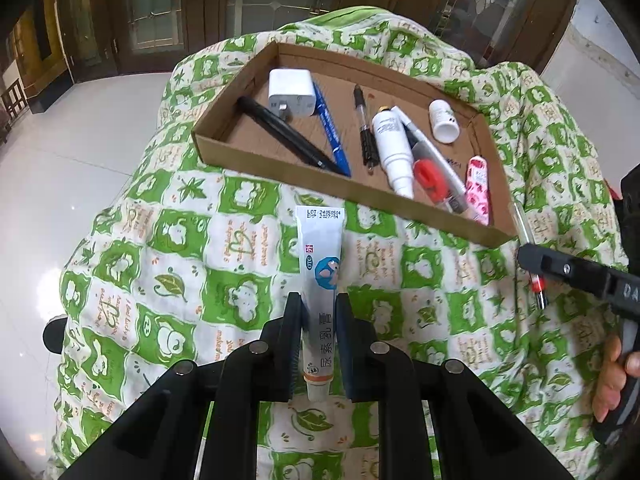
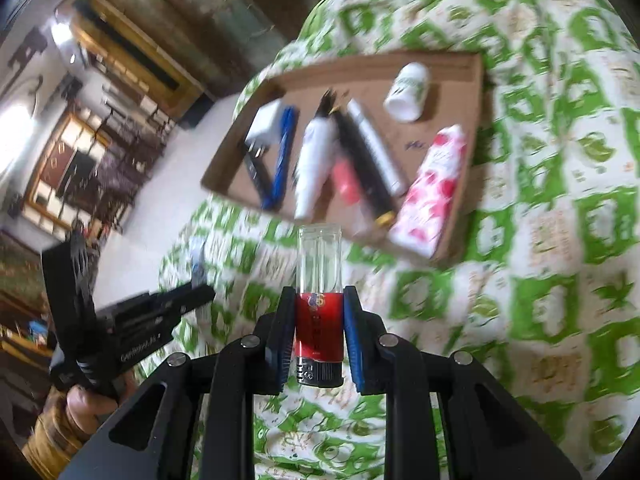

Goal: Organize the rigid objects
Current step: 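Carry the toothpaste tube and red lighter over the tray with both tools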

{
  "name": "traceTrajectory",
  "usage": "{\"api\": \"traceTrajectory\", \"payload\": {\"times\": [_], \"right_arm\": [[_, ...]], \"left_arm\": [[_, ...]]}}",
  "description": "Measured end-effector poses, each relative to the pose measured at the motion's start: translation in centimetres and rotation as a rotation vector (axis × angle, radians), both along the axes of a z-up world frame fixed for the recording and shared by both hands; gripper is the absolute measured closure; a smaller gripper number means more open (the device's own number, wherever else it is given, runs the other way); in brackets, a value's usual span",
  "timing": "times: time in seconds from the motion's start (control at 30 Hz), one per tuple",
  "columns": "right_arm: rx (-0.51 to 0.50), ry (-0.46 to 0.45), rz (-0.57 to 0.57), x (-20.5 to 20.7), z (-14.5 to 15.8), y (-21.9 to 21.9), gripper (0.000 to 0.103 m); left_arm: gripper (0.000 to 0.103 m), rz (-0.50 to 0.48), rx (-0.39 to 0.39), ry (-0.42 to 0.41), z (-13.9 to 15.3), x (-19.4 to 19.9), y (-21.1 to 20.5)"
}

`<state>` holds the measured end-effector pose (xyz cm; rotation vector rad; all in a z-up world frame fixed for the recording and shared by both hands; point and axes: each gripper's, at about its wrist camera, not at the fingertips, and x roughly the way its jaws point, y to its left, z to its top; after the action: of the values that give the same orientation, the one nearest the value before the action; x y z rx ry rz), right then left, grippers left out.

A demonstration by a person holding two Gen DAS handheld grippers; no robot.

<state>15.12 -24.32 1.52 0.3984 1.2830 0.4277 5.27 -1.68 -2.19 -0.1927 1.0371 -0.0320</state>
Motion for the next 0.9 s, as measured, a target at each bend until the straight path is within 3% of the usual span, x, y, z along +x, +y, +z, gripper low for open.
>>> {"api": "traceTrajectory", "payload": {"times": [0.33,0.9], "right_arm": [[0.014,-0.012,-0.09,0.6,0.4,-2.9,0.081],[0.02,0.009,-0.161,2.9,-0.1,-4.0,0.081]], "left_arm": [[0.087,-0.032,-0.019,-0.024,2.1,2.4,-1.5],[0.087,-0.043,0.058,-0.002,2.7,8.5,-2.2]]}}
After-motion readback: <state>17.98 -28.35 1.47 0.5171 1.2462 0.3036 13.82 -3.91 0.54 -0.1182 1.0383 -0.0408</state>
